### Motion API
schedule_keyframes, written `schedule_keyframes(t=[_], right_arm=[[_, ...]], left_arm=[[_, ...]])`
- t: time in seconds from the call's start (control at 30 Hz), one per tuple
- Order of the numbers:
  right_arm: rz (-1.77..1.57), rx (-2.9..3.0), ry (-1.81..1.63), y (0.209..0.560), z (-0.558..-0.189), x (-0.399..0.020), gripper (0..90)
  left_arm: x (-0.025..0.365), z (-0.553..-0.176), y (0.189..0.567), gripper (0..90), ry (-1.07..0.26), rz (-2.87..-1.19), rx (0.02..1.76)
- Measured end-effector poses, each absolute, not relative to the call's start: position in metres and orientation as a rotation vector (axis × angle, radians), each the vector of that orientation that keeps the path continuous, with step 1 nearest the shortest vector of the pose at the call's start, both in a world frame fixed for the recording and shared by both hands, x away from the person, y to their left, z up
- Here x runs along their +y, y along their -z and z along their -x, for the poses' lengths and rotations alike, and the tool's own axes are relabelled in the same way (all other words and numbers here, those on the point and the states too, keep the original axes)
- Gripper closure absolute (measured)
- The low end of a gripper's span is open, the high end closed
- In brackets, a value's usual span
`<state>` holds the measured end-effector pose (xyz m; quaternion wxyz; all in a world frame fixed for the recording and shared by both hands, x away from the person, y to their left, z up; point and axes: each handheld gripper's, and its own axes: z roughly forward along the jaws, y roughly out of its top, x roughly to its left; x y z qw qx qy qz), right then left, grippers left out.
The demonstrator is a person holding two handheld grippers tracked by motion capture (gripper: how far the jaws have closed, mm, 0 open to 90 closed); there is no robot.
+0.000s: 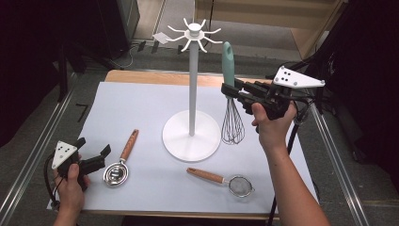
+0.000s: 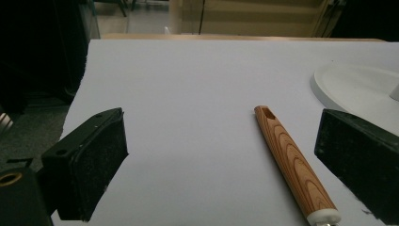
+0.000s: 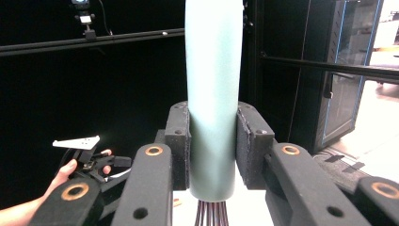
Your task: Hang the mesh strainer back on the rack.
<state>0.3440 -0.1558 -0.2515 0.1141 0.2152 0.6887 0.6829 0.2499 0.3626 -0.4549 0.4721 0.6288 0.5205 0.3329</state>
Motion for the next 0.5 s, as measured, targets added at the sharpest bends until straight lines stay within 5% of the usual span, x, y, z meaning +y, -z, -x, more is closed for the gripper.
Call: schedule_keyframes(t=[0.5], right_arm=[[-0.618,2.064,-2.021,0.2419,-0.3513,-0.1543,71.4]], left_arm=[[0.3625,-0.2501,0.4552,3.6,-0.814,-1.541,1.277]])
